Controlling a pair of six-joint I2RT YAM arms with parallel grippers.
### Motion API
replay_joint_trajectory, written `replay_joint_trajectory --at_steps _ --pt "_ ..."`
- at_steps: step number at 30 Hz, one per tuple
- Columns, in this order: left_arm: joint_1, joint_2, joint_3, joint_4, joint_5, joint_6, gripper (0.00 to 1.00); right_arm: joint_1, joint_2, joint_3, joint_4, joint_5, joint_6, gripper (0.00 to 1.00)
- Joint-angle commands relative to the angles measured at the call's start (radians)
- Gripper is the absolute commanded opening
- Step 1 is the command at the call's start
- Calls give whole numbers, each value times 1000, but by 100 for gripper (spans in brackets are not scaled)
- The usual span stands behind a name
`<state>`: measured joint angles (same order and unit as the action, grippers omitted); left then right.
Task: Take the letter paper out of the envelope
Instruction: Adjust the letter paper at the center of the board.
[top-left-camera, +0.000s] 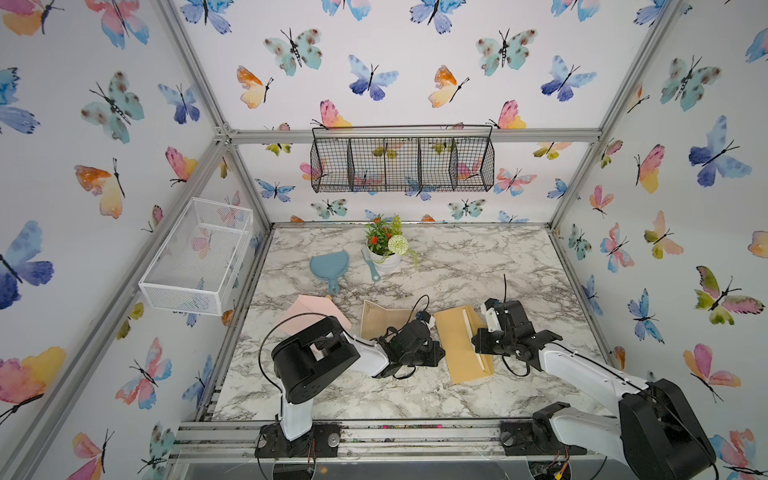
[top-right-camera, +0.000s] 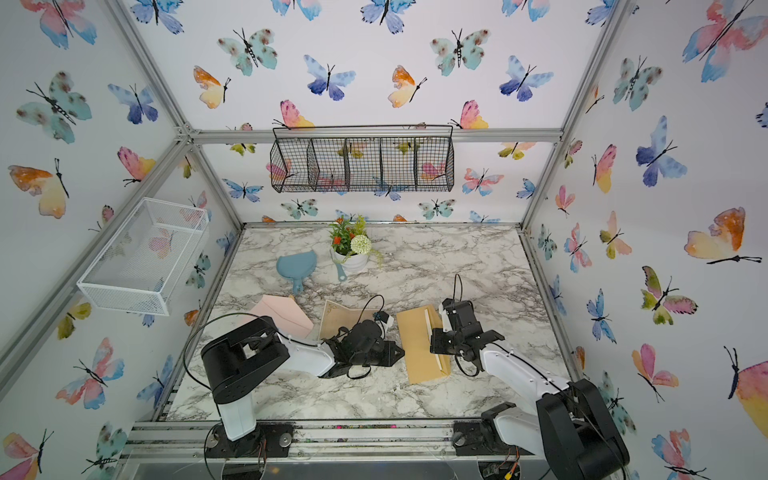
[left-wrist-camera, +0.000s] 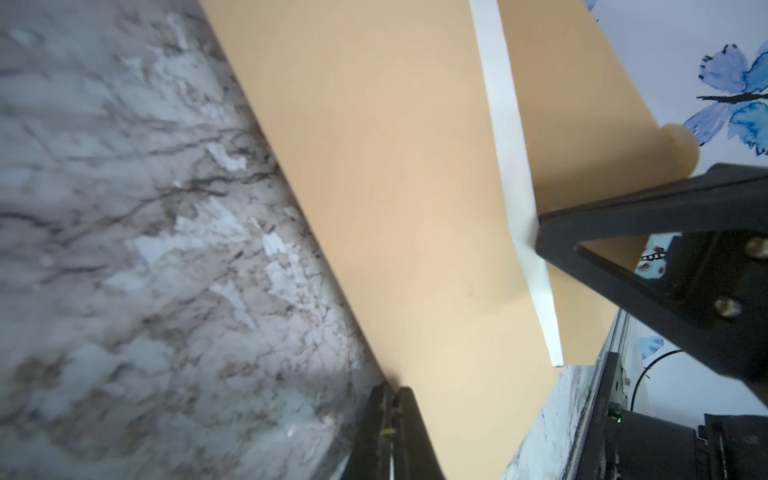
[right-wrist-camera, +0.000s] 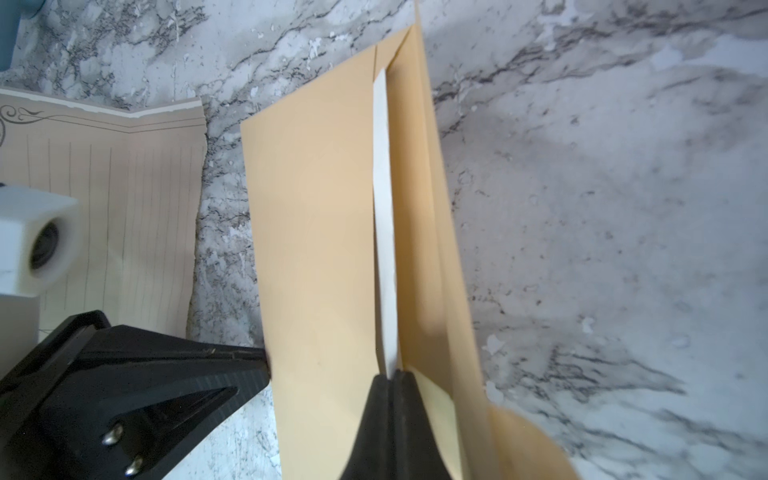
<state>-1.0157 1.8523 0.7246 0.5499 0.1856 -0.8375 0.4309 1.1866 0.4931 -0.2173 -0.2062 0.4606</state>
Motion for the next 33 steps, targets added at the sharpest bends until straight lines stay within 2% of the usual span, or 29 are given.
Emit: replay_joint_trajectory --at_steps 1,7,16,17,20,22,29,33 --pt "-3 9 -29 -61 -34 17 7 8 -24 29 -78 -20 3 1" --pt "-3 3 -26 -91 -58 28 5 8 -124 76 -215 82 3 1" --pt "-2 -9 -38 -80 -58 20 5 8 -200 119 -272 89 22 1" --pt "-1 -17 -42 -69 -54 17 9 8 -202 123 -278 93 22 1" --pt "2 -49 -62 -14 -21 15 37 8 -205 119 -276 96 24 1" --pt "8 -80 -78 22 14 15 49 8 -204 114 -271 102 25 1" --pt "31 -232 -187 167 65 45 63 8 -218 124 -278 83 22 1" --pt "34 -231 -232 342 161 60 65 8 -264 140 -244 -14 38 1"
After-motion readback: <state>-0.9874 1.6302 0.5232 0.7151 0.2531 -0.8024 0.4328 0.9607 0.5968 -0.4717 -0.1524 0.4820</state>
